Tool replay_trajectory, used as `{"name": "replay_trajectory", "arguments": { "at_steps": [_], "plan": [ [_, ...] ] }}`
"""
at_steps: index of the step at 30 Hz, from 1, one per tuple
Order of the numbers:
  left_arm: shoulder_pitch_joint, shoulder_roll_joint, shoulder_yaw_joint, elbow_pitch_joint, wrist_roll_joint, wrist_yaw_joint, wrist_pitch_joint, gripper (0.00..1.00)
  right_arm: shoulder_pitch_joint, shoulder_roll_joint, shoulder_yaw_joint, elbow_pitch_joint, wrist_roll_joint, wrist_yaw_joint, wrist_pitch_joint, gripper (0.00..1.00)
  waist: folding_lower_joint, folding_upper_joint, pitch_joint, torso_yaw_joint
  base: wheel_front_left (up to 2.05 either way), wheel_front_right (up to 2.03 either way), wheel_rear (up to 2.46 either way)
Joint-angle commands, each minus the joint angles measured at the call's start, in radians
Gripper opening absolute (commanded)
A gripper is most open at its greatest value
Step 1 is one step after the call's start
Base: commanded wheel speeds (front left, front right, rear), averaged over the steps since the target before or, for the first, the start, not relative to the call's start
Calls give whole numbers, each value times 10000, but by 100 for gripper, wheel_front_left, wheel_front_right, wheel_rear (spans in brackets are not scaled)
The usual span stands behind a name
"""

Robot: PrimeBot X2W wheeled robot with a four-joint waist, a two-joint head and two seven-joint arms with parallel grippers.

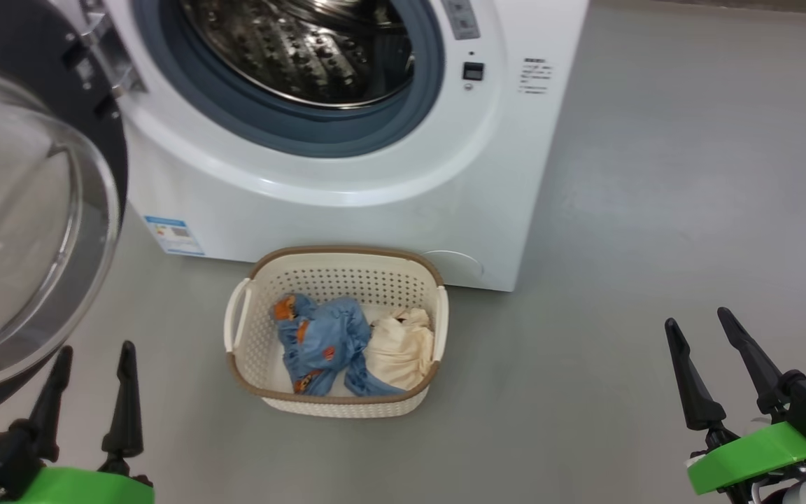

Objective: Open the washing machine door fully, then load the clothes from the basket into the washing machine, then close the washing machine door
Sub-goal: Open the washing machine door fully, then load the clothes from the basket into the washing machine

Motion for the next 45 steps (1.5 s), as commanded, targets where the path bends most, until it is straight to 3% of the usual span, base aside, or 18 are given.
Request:
{"name": "replay_trajectory", "arguments": {
  "at_steps": [1,8,19,45],
  "plan": [
    [3,350,254,-275,82,8,-65,100,-30,-110,74,-278,21,44,-92,100,0,0,33,-517,0,0,0],
    [107,339,-116,-290,203,8,-65,100,8,17,-47,-320,4,44,-92,100,0,0,70,-1394,0,0,0],
    [299,100,-171,-221,133,8,-65,100,106,115,-73,-410,-12,44,-92,100,0,0,59,-2199,0,0,0],
    [258,-225,417,-206,-28,8,-65,100,63,235,-97,-440,-68,44,-92,100,0,0,190,-2229,1,-3,2]
  ]
}}
